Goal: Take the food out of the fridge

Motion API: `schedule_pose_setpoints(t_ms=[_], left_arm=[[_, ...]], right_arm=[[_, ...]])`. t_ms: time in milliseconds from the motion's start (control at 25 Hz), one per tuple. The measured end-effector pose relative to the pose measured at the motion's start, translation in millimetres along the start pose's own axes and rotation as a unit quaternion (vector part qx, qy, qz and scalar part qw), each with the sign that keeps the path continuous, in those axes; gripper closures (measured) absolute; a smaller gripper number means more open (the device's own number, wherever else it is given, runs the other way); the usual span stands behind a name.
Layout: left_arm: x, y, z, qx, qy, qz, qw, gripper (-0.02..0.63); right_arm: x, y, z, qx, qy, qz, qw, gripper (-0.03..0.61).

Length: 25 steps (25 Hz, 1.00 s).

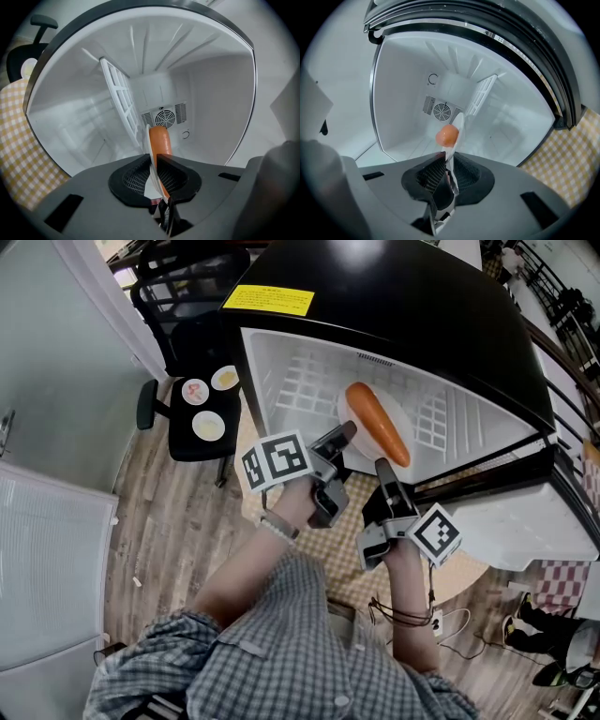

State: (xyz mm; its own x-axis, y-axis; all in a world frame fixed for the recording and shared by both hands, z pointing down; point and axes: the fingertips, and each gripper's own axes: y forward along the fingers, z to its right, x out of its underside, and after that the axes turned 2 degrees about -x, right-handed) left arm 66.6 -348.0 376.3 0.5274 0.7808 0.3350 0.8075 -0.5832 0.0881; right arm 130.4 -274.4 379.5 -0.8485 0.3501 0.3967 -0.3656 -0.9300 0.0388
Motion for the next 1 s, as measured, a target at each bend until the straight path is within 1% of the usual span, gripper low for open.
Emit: schedule_pose_setpoints(t_ms=[200, 440, 680, 1000], left_arm=[[4, -5, 1, -0.011, 0.014, 0.003, 0.9998, 0.565], [10, -15, 2, -0.013, 0.017, 0.009, 0.9997, 0.565], [15, -28, 6, -0.010, 0.022, 0.016, 0.9996, 0.568], [23, -51, 5, -0.010, 0.005, 0.032, 0.9994, 0.568]], right_arm=[[3, -5, 0, 0.004, -0.003, -0.006, 1.000, 0.529], [8, -12, -3, 0.004, -0.018, -0.016, 1.000, 0.529], [16, -20, -7, 0.000, -0.018, -0.031, 0.999, 0.529], [33, -30, -15, -0.013, -0.019, -0.054, 0.998, 0.529]])
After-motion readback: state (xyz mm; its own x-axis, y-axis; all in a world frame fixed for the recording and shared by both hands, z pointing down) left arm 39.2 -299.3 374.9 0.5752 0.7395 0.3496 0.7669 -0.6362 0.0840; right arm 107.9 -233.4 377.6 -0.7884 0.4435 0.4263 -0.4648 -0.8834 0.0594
